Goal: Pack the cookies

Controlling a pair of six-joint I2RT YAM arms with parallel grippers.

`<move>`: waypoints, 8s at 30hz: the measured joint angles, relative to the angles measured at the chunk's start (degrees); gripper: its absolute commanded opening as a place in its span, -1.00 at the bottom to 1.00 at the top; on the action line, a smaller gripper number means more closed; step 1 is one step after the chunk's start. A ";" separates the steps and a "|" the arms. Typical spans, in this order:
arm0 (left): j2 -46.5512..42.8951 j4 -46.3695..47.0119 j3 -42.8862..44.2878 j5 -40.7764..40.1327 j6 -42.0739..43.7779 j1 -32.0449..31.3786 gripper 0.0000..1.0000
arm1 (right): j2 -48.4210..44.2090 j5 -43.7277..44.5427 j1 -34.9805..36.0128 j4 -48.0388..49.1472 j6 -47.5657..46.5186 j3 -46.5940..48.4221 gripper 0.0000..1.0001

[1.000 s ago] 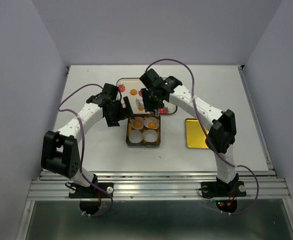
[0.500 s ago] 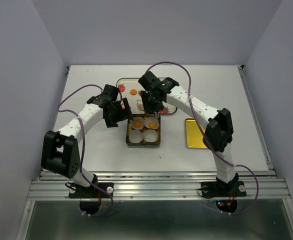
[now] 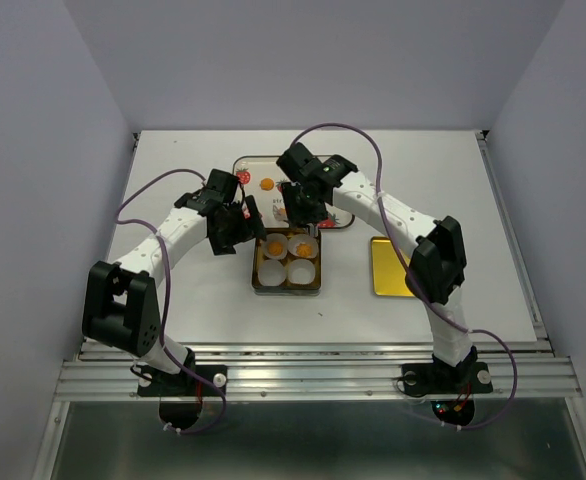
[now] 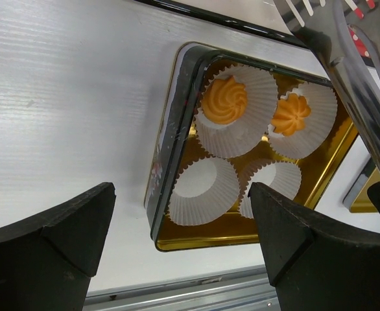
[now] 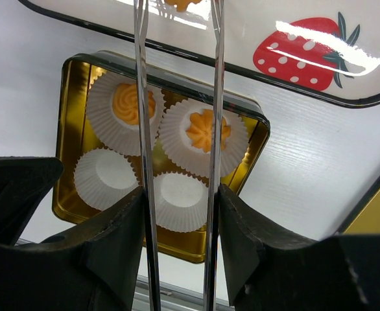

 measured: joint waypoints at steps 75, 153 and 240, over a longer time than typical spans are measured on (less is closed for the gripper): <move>8.74 -6.10 15.30 -8.76 0.57 0.81 0.93 | -24.26 -11.32 4.52 -9.40 -17.75 -17.88 -0.28; 5.05 -6.12 12.37 -10.54 1.11 1.18 0.93 | -24.90 -2.99 9.11 -7.91 -16.87 -25.03 -0.03; -2.01 -2.58 3.80 -10.05 -1.42 9.01 0.98 | 13.88 4.17 -1.53 15.91 -14.36 8.17 0.02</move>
